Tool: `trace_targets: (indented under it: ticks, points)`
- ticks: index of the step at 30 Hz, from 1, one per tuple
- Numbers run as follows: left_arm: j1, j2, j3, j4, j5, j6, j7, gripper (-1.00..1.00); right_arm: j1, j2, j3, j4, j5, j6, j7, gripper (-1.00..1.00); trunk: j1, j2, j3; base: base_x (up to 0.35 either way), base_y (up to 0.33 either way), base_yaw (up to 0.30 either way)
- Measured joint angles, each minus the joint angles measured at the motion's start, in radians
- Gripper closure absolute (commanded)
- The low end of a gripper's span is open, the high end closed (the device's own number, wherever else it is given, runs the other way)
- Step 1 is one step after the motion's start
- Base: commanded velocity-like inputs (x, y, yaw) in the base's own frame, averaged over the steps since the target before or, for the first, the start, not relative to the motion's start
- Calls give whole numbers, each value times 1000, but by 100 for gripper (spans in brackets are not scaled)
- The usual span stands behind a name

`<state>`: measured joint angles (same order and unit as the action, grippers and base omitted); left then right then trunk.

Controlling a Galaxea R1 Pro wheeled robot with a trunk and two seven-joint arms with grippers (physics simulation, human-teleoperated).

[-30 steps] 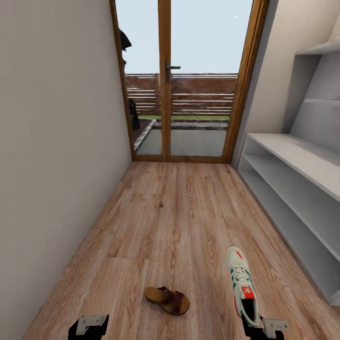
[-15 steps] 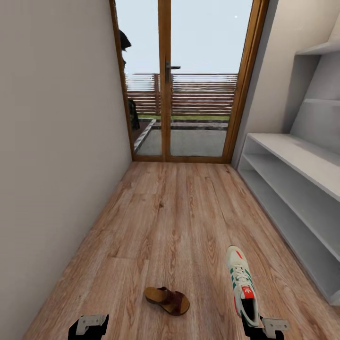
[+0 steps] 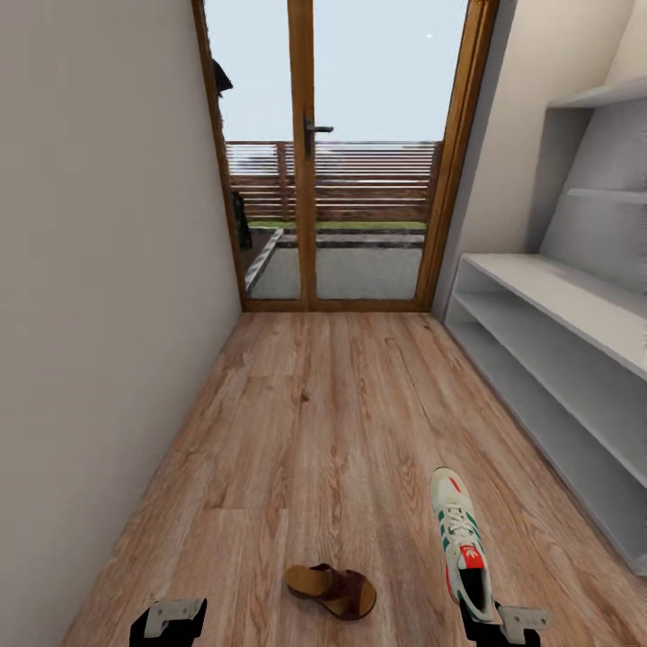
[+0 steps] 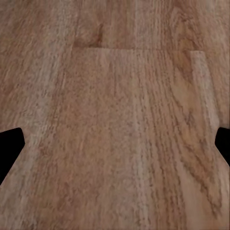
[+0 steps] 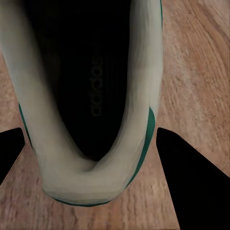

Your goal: Pick up the two gym shoes and the two sandals from the corridor floor and place them onto the hallstand (shoe rack) in the corridor, making sure they are on the rack and not on the floor. Arrange them so the two gym shoes are next to each other and the two sandals are next to each other.

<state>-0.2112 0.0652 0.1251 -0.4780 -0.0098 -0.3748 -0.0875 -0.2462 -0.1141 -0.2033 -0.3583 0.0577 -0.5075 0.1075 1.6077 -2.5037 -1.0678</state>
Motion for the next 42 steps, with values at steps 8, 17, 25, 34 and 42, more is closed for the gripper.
trace_targets:
  ticks: [8, 17, 25, 34, 42]
  points:
    - [0, 0, 0, 0, 0, 0, 0, -100, 0, 0, 0, 0, 0, 0, -1, 100, 0, 0, 4, 43, 284, -250]
    - [0, 0, 0, 0, -1, 0, 0, -100, 0, 0, 0, 0, 0, 0, -2, 100, 0, 0, 10, 4, 251, -253]
    - [0, 0, 0, 1, -3, 0, 0, -100, 0, 0, 0, 0, 0, 0, -2, 100, 0, 0, 14, 0, 58, -253]
    - [0, 0, 0, 1, -4, 0, 0, -100, 0, 0, 0, 0, 0, 0, -2, 100, 0, 0, 19, 0, 5, -253]
    - [0, 0, 0, 0, -4, 0, 0, -100, 0, 0, 0, 0, 0, 0, -3, 100, 0, 0, 22, 35, 91, -159]
